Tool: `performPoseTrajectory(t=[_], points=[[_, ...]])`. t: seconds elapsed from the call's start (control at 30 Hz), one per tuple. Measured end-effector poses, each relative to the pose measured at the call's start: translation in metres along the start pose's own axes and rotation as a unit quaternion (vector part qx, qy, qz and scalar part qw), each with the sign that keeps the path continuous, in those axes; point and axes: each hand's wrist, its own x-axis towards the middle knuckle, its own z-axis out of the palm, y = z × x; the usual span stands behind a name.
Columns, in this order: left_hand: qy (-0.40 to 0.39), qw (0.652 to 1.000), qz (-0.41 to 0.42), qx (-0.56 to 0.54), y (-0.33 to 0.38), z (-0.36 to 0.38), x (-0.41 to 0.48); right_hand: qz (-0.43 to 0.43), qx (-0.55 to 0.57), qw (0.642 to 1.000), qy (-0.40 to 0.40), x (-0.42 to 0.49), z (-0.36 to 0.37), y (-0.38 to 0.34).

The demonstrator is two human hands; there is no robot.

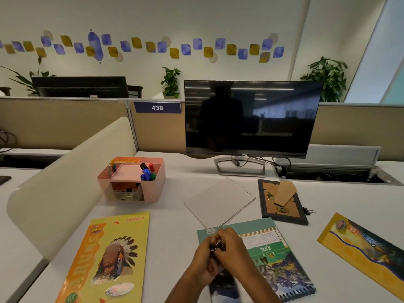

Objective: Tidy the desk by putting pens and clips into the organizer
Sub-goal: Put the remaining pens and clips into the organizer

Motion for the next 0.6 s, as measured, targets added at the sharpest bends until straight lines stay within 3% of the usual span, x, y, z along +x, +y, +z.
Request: performPoseTrajectory(t=[0.1,0.3,0.47,0.6], points=[[0.025,0.996,0.028,-0.077,0.019,-0.012,-0.004,-0.038,0.045,0.998,0.008,0.005,0.003,-0.012],[0.169,0.963,0.172,-0.122,0.082,-0.030,-0.008,-0.079,0.058,0.994,0.043,0.021,0.022,-0.003],[0.216,0.927,0.264,-0.154,0.156,-0.047,-0.015,-0.081,0.015,0.995,0.061,0.025,0.055,0.030],[0.254,0.902,0.302,-0.176,0.202,-0.054,-0.019,-0.141,-0.049,0.982,0.117,0.025,0.076,0.051]])
